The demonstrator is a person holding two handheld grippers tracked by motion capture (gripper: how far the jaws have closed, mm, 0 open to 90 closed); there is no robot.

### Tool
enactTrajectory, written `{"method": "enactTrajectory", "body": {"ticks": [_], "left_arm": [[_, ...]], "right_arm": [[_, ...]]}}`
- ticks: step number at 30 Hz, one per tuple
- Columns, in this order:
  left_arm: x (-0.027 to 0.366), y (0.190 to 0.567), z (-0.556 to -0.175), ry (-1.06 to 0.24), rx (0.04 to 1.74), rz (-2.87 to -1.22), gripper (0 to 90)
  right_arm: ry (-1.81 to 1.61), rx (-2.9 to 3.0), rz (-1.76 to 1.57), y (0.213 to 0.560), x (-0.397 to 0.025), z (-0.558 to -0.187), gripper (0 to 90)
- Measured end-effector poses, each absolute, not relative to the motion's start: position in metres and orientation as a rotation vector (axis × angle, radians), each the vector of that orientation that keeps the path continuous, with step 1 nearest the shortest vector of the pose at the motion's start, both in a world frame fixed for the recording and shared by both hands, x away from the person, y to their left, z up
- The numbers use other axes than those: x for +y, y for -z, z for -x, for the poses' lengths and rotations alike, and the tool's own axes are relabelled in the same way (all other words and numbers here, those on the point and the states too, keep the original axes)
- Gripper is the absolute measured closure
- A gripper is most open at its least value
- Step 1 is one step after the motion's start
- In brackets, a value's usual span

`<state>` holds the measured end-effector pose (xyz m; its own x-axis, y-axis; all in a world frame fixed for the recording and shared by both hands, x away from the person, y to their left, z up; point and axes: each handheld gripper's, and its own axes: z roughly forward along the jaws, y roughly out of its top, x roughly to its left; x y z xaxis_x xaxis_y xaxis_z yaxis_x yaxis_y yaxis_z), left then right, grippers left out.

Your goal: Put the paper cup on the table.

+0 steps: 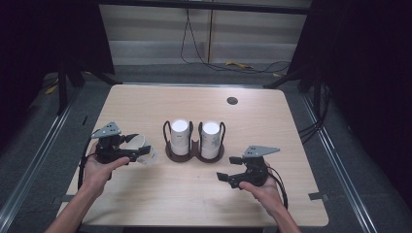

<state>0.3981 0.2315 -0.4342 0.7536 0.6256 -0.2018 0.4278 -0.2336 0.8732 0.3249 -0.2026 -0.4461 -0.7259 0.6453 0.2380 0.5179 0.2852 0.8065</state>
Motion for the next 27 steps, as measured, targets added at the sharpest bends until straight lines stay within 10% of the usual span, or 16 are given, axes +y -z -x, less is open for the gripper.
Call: {"method": "enactTrajectory", "body": {"ticks": [27], "left_arm": [[0.25,0.449,-0.452,-0.406,0.97,-1.891,26.1]], "right_arm": [[-1.421,2.425,-1.1,0.451,-0.203,-0.327,19.0]]}}
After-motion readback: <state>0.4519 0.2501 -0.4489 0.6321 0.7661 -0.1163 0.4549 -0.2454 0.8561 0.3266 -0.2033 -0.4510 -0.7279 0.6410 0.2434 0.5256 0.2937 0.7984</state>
